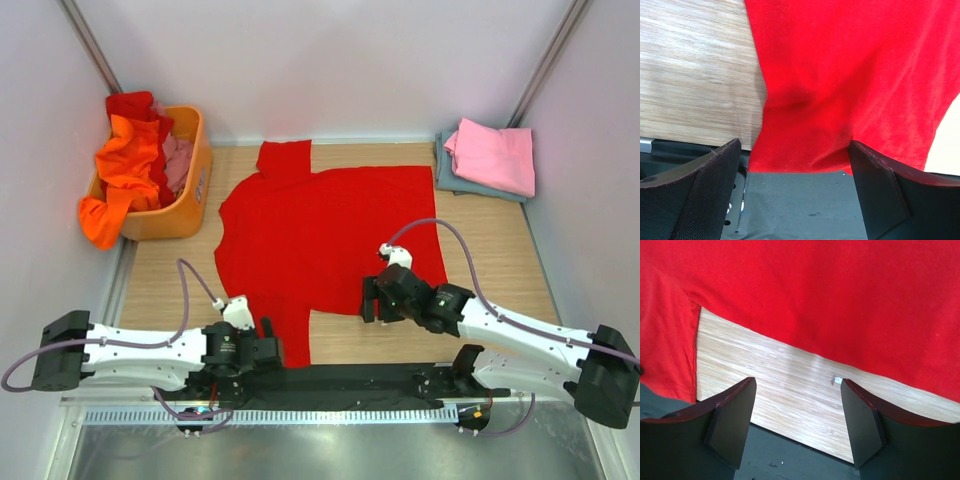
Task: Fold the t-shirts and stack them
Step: Fold the tshirt
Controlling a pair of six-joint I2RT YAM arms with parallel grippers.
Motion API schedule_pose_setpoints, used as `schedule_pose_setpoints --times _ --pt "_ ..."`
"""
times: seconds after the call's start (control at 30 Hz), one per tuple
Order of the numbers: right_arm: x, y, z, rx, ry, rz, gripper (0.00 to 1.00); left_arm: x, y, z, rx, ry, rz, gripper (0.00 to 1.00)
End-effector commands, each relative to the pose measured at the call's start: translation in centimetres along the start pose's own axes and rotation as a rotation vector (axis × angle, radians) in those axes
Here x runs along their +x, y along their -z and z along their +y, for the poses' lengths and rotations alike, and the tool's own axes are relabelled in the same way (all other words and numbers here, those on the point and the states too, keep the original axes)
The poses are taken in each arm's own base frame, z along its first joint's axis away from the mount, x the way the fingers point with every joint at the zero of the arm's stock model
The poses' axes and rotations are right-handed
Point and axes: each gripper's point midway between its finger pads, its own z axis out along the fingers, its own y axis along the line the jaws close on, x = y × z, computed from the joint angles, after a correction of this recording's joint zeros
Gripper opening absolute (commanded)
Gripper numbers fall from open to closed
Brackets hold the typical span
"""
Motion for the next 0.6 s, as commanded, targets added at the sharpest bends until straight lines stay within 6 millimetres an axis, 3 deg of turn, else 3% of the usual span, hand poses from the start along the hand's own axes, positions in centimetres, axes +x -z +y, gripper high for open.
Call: schedule_pose_setpoints --times 0.0,0.13,0.27,0.3,0.33,0.5,0.57 --pt "-0.5 0.6 -0.4 0.014 -0.039 -0.039 0.75 -0.1 -0.2 -1.5 0.043 0.021 -0.013 0.88" --pt "-0.3 1.0 -1.0 0.028 -0.041 -0.037 0.75 0.5 -0.6 -1.5 0.04 0.02 0.004 0.84" --pt "-0.3 1.3 -1.8 0.067 -0.042 -0.048 0.75 0.7 -0.3 -2.3 0.066 0.022 0.021 0.71" --pt "-0.6 1.5 -2.4 0.098 -0.061 -0.063 0.75 0.8 -0.1 -2.4 0.071 0.015 0.025 0.68" --pt "-1.0 2.0 -4.5 0.209 -0.109 -0.102 0.75 0.7 0.1 -2.6 0.083 0.012 0.026 0.61" --pt "-2.2 4.1 -7.9 0.371 -0.276 -0.198 0.69 0.6 1.0 -3.6 0.119 0.007 0.041 0.42" --pt "-3.2 4.6 -9.6 0.415 -0.361 -0.212 0.68 0.6 1.2 -3.8 0.13 -0.005 0.041 0.28"
